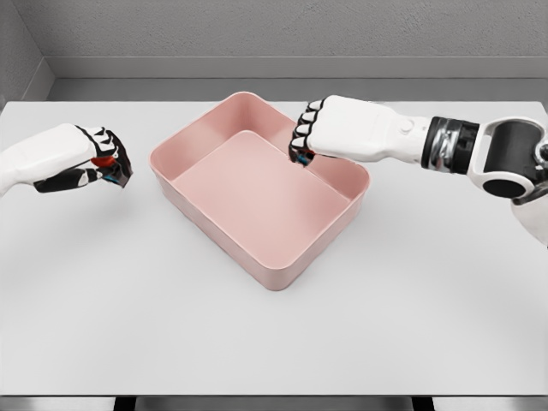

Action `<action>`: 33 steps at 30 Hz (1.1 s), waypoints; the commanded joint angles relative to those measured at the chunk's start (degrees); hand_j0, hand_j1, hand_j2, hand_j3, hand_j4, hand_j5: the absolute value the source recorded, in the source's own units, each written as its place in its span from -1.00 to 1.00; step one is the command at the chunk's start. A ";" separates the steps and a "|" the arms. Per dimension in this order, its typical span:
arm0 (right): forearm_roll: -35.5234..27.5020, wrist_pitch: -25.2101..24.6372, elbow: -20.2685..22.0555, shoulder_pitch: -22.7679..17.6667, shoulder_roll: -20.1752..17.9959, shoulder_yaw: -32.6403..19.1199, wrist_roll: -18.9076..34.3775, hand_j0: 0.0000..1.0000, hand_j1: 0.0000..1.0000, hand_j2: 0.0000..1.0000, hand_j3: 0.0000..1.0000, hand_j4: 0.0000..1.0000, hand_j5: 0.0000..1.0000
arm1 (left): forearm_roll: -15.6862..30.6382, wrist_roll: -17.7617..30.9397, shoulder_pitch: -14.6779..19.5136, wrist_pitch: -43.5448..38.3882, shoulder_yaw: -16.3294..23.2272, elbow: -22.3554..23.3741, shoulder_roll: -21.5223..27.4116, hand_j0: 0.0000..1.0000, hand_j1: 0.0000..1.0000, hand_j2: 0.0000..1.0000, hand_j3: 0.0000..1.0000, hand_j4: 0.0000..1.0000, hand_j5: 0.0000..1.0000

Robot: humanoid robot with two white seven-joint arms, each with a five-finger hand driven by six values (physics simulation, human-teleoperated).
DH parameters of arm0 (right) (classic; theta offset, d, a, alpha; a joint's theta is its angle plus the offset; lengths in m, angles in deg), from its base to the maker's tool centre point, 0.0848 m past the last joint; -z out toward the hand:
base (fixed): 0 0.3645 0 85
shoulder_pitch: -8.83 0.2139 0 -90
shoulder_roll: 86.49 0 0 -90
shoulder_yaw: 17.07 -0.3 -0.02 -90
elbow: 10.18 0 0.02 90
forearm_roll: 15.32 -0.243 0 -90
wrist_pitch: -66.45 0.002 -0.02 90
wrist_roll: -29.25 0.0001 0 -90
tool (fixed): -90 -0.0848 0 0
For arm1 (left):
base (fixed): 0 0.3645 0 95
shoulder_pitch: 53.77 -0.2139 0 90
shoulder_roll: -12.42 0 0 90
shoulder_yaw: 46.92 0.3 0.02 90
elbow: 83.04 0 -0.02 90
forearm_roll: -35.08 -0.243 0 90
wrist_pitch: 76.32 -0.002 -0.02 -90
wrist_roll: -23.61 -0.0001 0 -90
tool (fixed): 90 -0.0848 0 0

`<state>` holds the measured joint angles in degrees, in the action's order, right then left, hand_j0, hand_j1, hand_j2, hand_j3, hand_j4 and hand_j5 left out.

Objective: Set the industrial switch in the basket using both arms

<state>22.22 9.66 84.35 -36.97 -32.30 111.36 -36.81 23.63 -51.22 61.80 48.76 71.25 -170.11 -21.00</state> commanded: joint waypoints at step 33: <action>-0.09 -1.57 -7.24 -5.80 -8.40 -8.11 -0.91 1.00 1.00 1.00 1.00 1.00 1.00 | 0.03 0.47 6.50 -0.08 1.01 -8.73 -5.60 -0.09 -0.09 -0.09 -0.09 -0.09 -0.09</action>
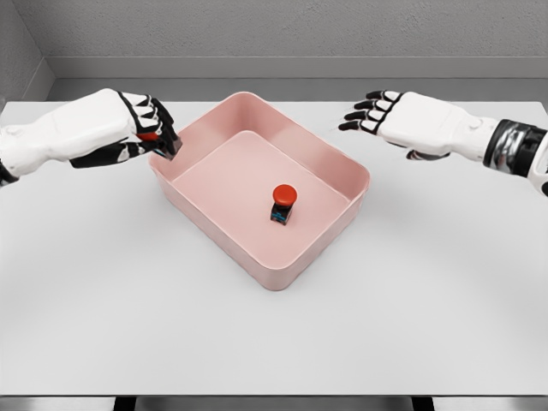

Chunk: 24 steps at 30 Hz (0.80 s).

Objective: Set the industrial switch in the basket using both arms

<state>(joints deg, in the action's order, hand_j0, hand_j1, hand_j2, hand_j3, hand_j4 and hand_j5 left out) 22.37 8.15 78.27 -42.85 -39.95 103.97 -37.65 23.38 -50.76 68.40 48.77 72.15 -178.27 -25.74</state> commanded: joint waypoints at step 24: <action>-0.25 0.03 -4.77 -0.97 -1.19 -2.03 -0.08 1.00 1.00 1.00 1.00 1.00 1.00 | -2.80 3.45 7.56 -0.09 6.09 -1.71 -13.43 0.66 0.66 0.66 0.66 0.66 0.66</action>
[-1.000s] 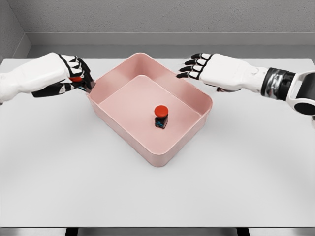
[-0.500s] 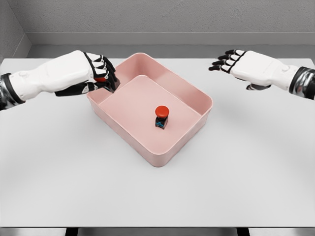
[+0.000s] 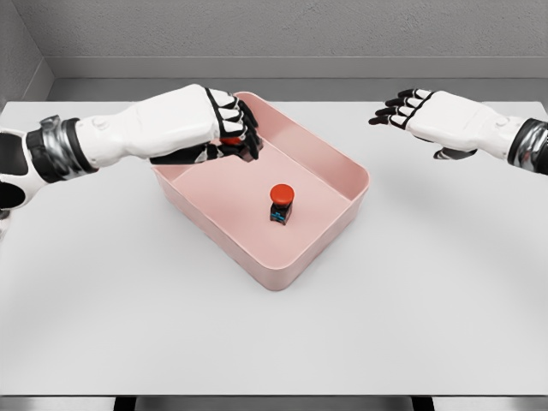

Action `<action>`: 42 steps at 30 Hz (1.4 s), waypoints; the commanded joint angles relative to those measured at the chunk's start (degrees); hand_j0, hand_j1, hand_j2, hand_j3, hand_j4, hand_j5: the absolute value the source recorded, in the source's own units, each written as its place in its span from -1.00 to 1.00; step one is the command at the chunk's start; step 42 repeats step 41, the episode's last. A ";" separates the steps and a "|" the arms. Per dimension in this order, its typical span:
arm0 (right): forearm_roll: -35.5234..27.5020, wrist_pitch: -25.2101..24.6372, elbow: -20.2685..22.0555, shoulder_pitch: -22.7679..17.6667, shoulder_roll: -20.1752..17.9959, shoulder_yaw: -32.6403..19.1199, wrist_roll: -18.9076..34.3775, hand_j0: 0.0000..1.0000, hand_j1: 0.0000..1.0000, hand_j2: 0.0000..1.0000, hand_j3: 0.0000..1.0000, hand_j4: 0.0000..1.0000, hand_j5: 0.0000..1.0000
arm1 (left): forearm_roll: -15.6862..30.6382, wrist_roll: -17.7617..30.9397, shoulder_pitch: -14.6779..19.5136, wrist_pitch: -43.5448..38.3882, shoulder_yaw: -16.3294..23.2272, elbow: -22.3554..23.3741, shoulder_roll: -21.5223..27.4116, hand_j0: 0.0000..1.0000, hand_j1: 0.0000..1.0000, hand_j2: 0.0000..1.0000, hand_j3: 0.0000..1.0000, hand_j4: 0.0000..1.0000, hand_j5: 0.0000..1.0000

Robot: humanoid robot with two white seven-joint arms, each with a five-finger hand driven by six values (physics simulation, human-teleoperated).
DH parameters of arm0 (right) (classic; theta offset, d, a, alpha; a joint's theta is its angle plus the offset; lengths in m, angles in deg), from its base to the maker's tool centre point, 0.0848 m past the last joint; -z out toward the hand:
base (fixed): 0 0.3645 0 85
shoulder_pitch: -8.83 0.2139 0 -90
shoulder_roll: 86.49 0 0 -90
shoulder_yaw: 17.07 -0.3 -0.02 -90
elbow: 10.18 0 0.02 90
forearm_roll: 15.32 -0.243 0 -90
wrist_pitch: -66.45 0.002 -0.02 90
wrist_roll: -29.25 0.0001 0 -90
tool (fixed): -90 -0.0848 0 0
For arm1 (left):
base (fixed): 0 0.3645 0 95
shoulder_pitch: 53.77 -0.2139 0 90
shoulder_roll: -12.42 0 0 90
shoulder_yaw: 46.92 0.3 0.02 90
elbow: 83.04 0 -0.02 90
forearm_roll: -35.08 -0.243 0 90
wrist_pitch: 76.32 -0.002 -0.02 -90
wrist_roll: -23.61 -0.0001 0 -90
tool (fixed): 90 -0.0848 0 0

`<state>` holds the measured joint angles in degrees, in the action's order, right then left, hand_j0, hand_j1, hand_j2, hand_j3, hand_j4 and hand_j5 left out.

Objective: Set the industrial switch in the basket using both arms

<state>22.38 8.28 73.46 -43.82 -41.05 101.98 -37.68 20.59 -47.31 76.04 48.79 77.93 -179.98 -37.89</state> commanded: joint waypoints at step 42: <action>-0.52 -0.02 0.39 -1.32 0.26 -2.15 0.04 1.00 1.00 1.00 1.00 1.00 1.00 | 12.65 0.00 -3.25 -0.11 -3.73 10.90 18.84 1.00 1.00 1.00 1.00 1.00 1.00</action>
